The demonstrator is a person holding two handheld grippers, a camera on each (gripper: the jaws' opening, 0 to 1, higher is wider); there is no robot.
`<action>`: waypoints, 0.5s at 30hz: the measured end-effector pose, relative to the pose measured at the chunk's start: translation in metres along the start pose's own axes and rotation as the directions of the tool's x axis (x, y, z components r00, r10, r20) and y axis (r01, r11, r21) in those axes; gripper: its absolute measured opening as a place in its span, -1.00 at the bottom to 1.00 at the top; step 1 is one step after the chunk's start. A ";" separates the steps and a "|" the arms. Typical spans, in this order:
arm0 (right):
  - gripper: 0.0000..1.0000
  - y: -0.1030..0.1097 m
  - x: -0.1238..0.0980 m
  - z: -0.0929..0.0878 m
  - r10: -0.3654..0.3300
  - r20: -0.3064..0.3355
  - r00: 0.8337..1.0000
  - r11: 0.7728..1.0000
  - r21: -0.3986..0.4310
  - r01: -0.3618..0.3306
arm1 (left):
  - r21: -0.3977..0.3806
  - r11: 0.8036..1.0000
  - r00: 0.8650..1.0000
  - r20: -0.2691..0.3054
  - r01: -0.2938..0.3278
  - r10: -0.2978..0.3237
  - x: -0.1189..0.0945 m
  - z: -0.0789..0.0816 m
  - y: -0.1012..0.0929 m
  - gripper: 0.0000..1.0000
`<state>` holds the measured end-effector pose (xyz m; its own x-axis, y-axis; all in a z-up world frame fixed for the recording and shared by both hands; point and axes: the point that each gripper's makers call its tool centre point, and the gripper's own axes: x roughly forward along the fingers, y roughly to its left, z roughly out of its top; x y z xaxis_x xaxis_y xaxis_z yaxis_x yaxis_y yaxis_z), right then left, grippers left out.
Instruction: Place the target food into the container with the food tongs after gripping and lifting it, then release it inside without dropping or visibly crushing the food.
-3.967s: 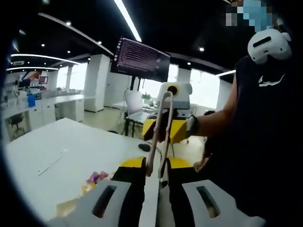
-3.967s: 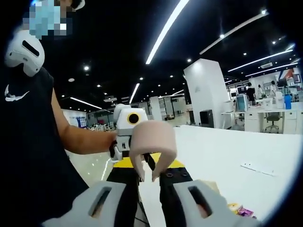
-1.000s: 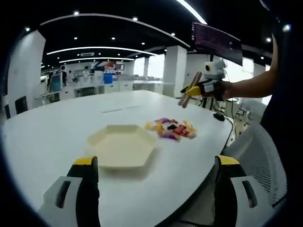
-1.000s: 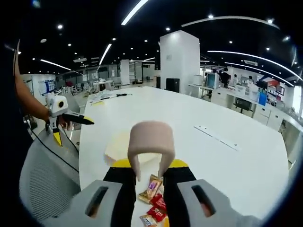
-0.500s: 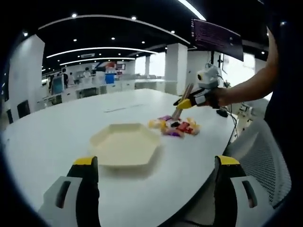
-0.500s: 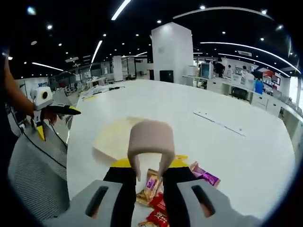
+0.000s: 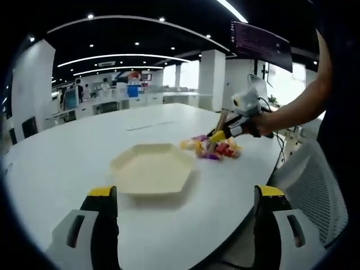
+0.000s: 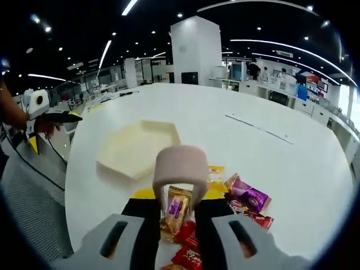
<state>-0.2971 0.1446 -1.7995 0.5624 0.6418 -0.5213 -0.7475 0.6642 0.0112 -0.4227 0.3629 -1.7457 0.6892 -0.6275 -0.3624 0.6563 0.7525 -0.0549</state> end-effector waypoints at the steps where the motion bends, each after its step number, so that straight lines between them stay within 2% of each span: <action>1: -0.55 0.002 0.003 -0.008 0.006 -0.035 0.999 1.000 0.002 -0.006 | 0.008 1.000 1.000 -0.007 0.005 -0.005 0.000 -0.002 0.000 0.97; 2: -0.56 0.000 0.002 -0.011 -0.009 -0.048 0.999 1.000 -0.009 0.009 | 0.024 1.000 1.000 -0.014 0.012 -0.012 0.001 -0.003 -0.001 0.97; 4: -0.58 0.000 0.003 -0.002 -0.003 -0.010 1.000 1.000 -0.013 0.002 | 0.024 1.000 1.000 -0.013 0.016 -0.016 0.001 -0.002 -0.001 0.96; 9: -0.67 -0.005 0.003 -0.003 -0.012 -0.047 0.999 1.000 0.017 0.013 | 0.026 1.000 1.000 -0.008 0.008 -0.008 0.000 -0.001 0.003 0.95; 15: -0.68 0.004 -0.001 0.004 -0.005 -0.068 0.998 1.000 -0.020 0.004 | 0.088 0.996 1.000 -0.011 0.012 -0.011 0.000 -0.003 0.006 0.95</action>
<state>-0.2993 0.1482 -1.7956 0.5409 0.6107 -0.5783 -0.7524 0.6587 -0.0081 -0.4201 0.3680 -1.7488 0.6786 -0.6332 -0.3722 0.6888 0.7246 0.0231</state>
